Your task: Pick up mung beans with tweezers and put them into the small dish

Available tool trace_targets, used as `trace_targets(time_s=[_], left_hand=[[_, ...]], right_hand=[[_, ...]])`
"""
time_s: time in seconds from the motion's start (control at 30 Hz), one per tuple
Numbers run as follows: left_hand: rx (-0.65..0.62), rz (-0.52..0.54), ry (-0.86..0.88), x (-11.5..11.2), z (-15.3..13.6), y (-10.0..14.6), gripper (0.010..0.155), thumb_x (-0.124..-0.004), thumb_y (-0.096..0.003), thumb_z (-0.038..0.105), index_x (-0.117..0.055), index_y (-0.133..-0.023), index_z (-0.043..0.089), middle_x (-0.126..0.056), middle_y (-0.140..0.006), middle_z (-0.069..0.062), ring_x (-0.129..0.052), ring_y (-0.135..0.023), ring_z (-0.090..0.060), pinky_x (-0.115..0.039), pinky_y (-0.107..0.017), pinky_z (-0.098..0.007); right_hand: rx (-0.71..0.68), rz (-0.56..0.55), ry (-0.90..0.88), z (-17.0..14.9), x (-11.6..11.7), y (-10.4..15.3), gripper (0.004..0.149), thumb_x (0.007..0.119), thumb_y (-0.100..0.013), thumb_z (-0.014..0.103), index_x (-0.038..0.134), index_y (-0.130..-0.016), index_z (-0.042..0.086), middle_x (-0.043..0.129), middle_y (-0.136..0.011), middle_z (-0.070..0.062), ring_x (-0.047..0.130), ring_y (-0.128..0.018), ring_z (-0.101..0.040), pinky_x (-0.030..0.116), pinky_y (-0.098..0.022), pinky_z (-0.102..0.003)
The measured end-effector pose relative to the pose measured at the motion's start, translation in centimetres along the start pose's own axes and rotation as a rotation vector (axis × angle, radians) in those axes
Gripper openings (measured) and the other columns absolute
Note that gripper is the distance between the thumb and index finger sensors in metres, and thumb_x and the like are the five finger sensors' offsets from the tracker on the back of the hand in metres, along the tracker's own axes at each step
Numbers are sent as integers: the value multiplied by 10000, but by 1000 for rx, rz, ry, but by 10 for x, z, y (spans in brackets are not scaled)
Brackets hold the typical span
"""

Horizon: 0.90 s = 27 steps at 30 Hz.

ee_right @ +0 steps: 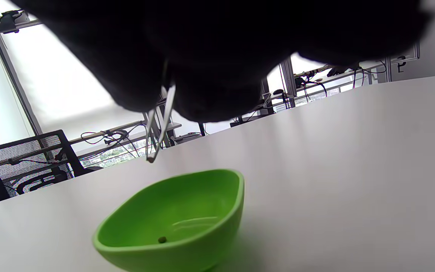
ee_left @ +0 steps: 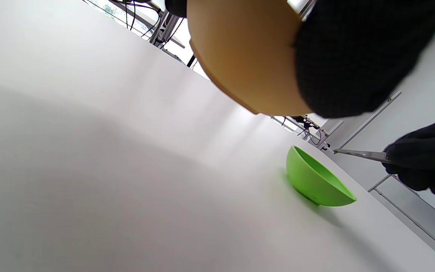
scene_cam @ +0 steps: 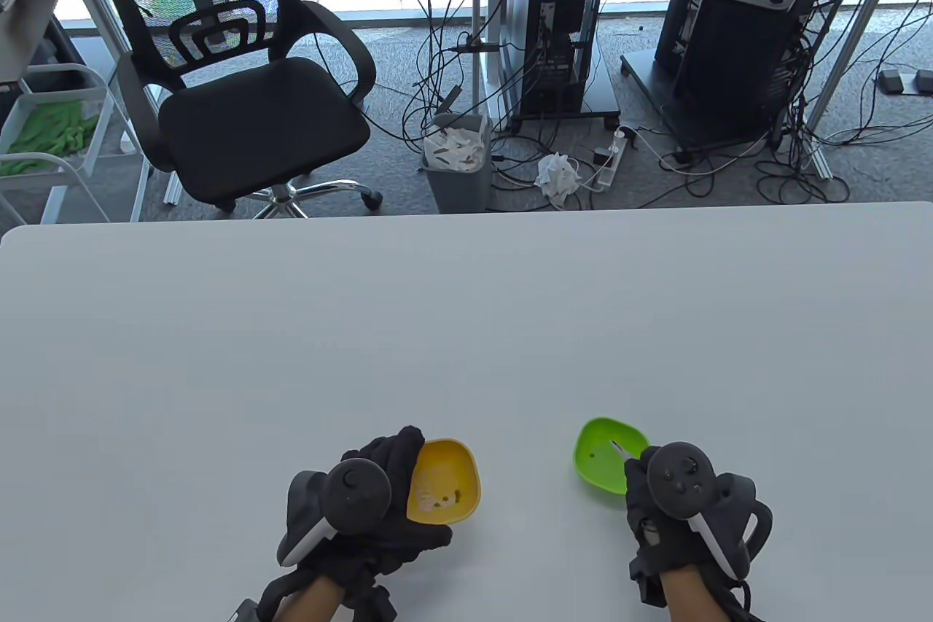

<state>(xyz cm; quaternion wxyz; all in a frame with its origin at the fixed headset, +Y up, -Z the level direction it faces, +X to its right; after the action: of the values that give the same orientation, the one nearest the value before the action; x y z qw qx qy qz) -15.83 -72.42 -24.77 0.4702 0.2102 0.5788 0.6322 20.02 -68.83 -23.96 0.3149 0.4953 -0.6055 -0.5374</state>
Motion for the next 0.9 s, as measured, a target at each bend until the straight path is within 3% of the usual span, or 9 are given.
trace_targets(time_s=[0.57, 0.7, 0.83, 0.9], left_hand=[[4, 0, 3, 0, 0, 0, 1184, -978, -340, 608, -241, -1146, 151, -364, -1187, -125, -369, -1120, -461, -228, -766, -683], [2, 3, 1, 1, 0, 0, 1185, -978, -339, 608, -241, -1146, 150, -364, -1187, -124, -369, -1120, -461, -228, -766, -684], [3, 4, 1, 1, 0, 0, 1186, -979, -337, 607, -241, -1146, 151, -365, -1187, -123, -370, -1121, -460, -228, -766, -684], [4, 5, 3, 1, 0, 0, 1187, -978, -337, 609, -240, -1147, 151, -365, -1187, -123, -370, -1121, -460, -227, -767, -684]], right_hand=[[-23, -1, -26, 4, 0, 3, 357, 888, -459, 315, 972, -672, 42, 987, -463, -150, 915, -216, -72, 877, -193, -330], [-124, -45, -38, 29, -7, 13, 358, 886, -462, 315, 970, -675, 39, 985, -466, -151, 915, -219, -73, 877, -194, -331], [-296, -68, -40, 79, -15, 31, 361, 884, -464, 320, 969, -678, 41, 985, -470, -149, 915, -222, -71, 877, -196, -330], [-386, -22, -64, 108, -15, 40, 362, 883, -466, 323, 967, -682, 45, 984, -474, -146, 915, -225, -69, 877, -199, -328]])
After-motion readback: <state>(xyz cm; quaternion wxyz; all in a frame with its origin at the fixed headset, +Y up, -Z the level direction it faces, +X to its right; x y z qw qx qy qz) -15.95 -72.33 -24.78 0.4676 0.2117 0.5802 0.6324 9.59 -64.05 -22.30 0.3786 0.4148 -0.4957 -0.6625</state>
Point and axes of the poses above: the tracker on the back of each hand, its own z axis roughly to the thumb side, its own y axis roughly from the fingertips to the wrist, x = y × z, the point moved 1 cm from there along -y, roughly from the wrist to the fingertips
